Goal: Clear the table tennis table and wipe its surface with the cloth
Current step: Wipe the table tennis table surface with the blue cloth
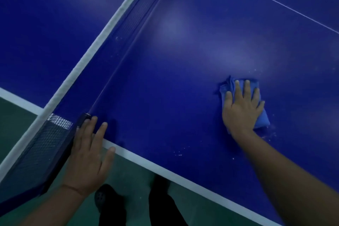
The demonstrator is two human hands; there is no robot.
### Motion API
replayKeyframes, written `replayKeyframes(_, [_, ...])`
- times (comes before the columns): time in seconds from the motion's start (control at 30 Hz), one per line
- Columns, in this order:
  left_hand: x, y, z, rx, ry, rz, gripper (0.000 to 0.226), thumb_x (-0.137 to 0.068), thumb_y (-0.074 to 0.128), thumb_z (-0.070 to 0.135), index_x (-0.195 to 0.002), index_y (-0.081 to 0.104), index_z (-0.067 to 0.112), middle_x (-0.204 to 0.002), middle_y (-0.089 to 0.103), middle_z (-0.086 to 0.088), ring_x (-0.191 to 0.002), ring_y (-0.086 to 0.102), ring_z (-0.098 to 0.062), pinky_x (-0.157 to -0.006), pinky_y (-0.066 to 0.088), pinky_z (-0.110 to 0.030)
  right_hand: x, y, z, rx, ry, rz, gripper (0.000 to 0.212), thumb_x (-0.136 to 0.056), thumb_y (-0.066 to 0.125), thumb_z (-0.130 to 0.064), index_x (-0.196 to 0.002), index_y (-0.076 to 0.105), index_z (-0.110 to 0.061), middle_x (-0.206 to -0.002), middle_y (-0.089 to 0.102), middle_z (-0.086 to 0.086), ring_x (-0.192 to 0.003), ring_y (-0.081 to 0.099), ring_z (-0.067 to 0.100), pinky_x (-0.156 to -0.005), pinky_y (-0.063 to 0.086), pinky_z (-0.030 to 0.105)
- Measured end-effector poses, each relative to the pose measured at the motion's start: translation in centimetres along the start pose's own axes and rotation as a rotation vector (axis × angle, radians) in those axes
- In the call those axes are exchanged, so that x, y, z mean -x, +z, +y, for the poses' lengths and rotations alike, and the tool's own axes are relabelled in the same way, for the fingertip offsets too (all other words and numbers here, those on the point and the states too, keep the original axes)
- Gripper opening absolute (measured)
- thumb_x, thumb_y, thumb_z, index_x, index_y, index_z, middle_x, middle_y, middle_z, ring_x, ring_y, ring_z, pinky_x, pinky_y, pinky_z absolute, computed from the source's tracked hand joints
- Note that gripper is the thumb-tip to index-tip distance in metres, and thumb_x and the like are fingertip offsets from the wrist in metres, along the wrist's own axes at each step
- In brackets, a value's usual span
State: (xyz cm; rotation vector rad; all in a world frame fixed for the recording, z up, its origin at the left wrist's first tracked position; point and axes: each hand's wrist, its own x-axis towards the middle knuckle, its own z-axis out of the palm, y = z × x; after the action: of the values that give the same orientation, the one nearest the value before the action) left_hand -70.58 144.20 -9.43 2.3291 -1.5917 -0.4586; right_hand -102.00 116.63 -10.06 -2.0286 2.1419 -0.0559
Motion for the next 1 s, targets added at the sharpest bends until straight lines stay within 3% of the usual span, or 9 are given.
replayKeyframes(0.1, [1.0,-0.2,-0.1,0.014,-0.080,0.038,0.070,-0.096,0.033,0.049,-0.150,0.035,0.004,-0.162,0.020,-0.016,-0.149,0.017,-0.033,-0.121,0.014,-0.051,6.6,1.6,-5.1,-0.024,-0.014,0.070,0.057,-0.101,0.030,-0.049,-0.156,0.027,-0.034,-0.166,0.016,-0.003,-0.152,0.010,0.032,-0.119,0.006,0.063])
replayKeyframes(0.2, [1.3,-0.2,-0.3,-0.004,-0.124,0.035,0.071,-0.096,0.033,0.050,-0.148,0.037,0.002,-0.158,0.026,-0.020,-0.145,0.023,-0.038,-0.115,0.025,-0.058,15.6,3.6,-8.8,0.066,-0.610,-0.057,0.057,-0.098,0.035,-0.049,-0.152,0.035,-0.031,-0.163,0.027,0.000,-0.151,0.016,0.034,-0.117,0.010,0.065])
replayKeyframes(0.27, [1.4,-0.3,-0.5,-0.013,-0.105,0.035,0.072,-0.097,0.031,0.050,-0.148,0.037,0.000,-0.157,0.028,-0.021,-0.144,0.025,-0.039,-0.116,0.025,-0.057,15.5,3.7,-7.7,0.130,-0.831,-0.097,0.055,-0.098,0.036,-0.050,-0.150,0.037,-0.031,-0.161,0.031,0.000,-0.151,0.017,0.032,-0.114,0.018,0.066])
replayKeyframes(0.33, [1.7,-0.7,-0.6,-0.011,-0.105,0.061,0.070,-0.095,0.036,0.044,-0.147,0.038,-0.001,-0.156,0.030,-0.023,-0.142,0.027,-0.041,-0.117,0.023,-0.053,12.2,3.2,-5.2,0.150,-0.659,-0.060,0.055,-0.098,0.034,-0.049,-0.151,0.035,-0.032,-0.162,0.028,-0.001,-0.151,0.016,0.031,-0.116,0.017,0.066])
replayKeyframes(0.43, [2.7,-1.3,-0.4,0.005,-0.107,0.098,0.067,-0.093,0.040,0.039,-0.147,0.040,-0.001,-0.155,0.031,-0.022,-0.140,0.030,-0.042,-0.117,0.022,-0.049,9.3,2.1,-3.0,0.027,-0.087,0.016,0.059,-0.099,0.027,-0.051,-0.155,0.030,-0.033,-0.165,0.018,-0.005,-0.152,0.010,0.029,-0.118,0.010,0.064])
replayKeyframes(0.5, [3.4,-1.5,-0.3,0.012,-0.115,0.098,0.067,-0.093,0.040,0.039,-0.148,0.039,0.000,-0.155,0.031,-0.022,-0.139,0.031,-0.042,-0.116,0.024,-0.050,11.6,2.7,-5.9,-0.014,0.054,0.062,0.059,-0.098,0.026,-0.051,-0.155,0.029,-0.034,-0.165,0.019,-0.004,-0.152,0.011,0.032,-0.117,0.010,0.066])
replayKeyframes(0.73, [3.5,-1.1,-0.8,0.003,-0.157,0.078,0.068,-0.092,0.040,0.039,-0.148,0.039,0.000,-0.154,0.033,-0.023,-0.135,0.034,-0.043,-0.112,0.030,-0.054,17.5,5.1,-13.9,0.120,-0.813,-0.110,0.056,-0.098,0.035,-0.051,-0.151,0.038,-0.030,-0.162,0.030,0.000,-0.150,0.019,0.033,-0.115,0.019,0.066])
replayKeyframes(0.93, [4.0,-1.3,-1.1,-0.044,-0.177,0.058,0.068,-0.092,0.039,0.040,-0.148,0.039,0.002,-0.153,0.036,-0.022,-0.135,0.035,-0.041,-0.112,0.032,-0.054,0.2,2.3,-15.9,0.013,-0.281,-0.052,0.058,-0.102,0.026,-0.050,-0.157,0.022,-0.032,-0.167,0.009,-0.006,-0.153,0.002,0.028,-0.120,0.003,0.060])
replayKeyframes(1.0, [4.2,-1.2,-1.2,-0.070,-0.189,0.047,0.065,-0.091,0.040,0.039,-0.145,0.043,0.003,-0.151,0.039,-0.021,-0.133,0.038,-0.041,-0.106,0.038,-0.057,-1.3,2.5,-20.1,-0.026,-0.268,-0.060,0.059,-0.103,0.023,-0.051,-0.158,0.019,-0.032,-0.167,0.006,-0.005,-0.154,-0.001,0.027,-0.120,0.001,0.059])
